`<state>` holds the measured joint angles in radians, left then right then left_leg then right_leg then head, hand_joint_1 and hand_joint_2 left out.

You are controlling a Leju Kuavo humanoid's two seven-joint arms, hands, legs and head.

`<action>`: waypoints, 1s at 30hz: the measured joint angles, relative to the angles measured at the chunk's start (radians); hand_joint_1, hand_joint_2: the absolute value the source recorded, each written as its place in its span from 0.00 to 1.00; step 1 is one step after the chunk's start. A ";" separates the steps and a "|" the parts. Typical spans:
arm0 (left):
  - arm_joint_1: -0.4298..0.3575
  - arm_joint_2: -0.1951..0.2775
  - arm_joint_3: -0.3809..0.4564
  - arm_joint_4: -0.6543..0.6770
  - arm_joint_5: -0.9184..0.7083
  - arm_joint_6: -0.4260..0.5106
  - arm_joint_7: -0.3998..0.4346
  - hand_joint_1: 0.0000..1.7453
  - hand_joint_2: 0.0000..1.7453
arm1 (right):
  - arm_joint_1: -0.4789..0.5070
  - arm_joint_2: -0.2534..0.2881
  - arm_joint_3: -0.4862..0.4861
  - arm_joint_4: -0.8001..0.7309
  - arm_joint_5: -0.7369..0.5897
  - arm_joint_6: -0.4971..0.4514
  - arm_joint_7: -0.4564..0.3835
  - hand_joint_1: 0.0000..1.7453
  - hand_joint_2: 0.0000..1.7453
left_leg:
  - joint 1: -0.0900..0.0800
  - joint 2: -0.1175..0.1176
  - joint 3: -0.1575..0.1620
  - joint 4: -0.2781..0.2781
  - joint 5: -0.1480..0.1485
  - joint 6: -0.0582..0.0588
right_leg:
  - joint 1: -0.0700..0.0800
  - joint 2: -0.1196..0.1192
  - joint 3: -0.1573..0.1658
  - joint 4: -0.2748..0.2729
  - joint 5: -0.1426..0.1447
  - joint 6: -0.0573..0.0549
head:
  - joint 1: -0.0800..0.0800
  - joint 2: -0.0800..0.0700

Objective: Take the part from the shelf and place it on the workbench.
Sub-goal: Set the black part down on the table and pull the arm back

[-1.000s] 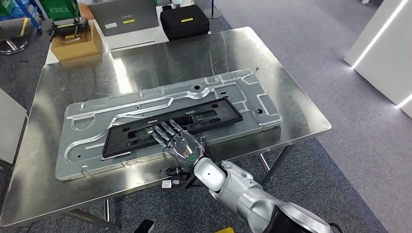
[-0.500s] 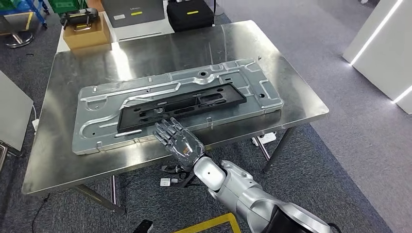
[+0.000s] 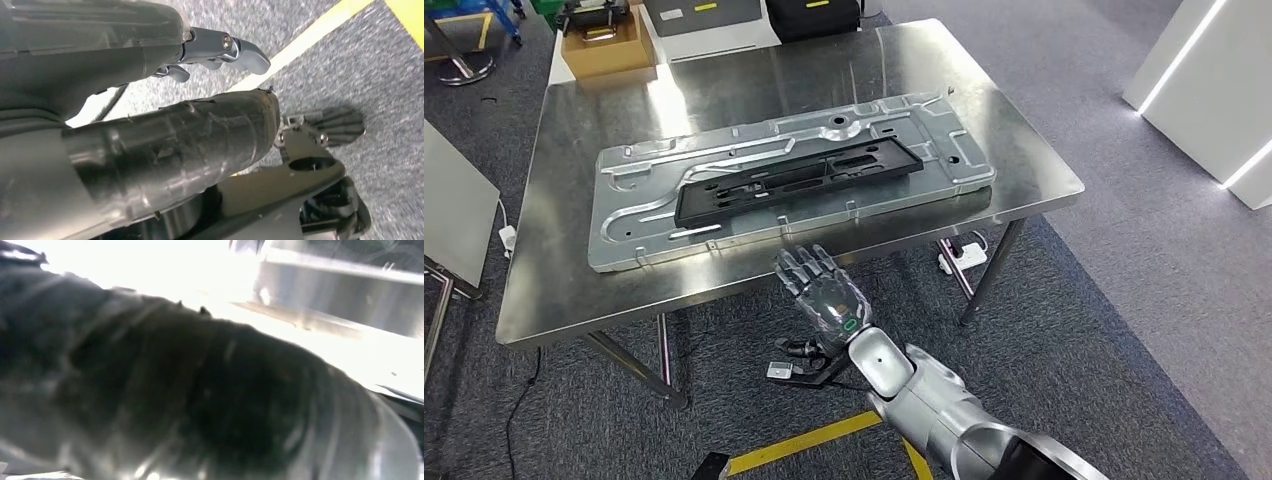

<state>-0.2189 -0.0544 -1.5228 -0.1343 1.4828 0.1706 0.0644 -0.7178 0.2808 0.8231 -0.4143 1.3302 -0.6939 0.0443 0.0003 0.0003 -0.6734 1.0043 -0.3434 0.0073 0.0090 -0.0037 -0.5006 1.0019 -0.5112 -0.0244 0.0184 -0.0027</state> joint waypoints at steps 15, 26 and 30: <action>0.095 0.041 0.106 0.000 0.087 0.021 -0.082 0.00 0.00 | 0.383 -0.144 -0.959 0.016 -0.531 0.098 -0.259 0.00 0.00 | 0.002 -0.005 0.208 -0.020 -0.182 0.009 | -0.014 -0.018 -0.168 0.024 0.147 0.032 | 0.000 0.000; 0.099 0.046 0.135 0.000 0.087 0.022 -0.076 0.00 0.00 | 0.567 -0.205 -1.184 0.132 -0.593 0.227 -0.056 0.00 0.00 | -0.009 0.004 0.051 0.004 -0.065 0.032 | -0.018 0.001 -0.034 0.110 -0.007 0.037 | -0.001 0.000; 0.097 0.046 0.135 0.000 0.086 0.022 -0.072 0.00 0.00 | 0.605 -0.210 -1.213 0.163 -0.582 0.258 0.026 0.00 0.00 | -0.006 0.008 0.042 0.009 -0.039 0.009 | -0.008 0.000 0.028 -0.006 -0.028 0.017 | 0.000 0.000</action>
<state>-0.1222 -0.0081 -1.3882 -0.1339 1.5688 0.1925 -0.0078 -0.1123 0.0710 -0.3898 -0.2516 0.7477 -0.4360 0.0705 -0.0054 0.0084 -0.6318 1.0132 -0.3828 0.0161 0.0013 -0.0034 -0.4729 0.9964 -0.5390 -0.0070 0.0186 -0.0027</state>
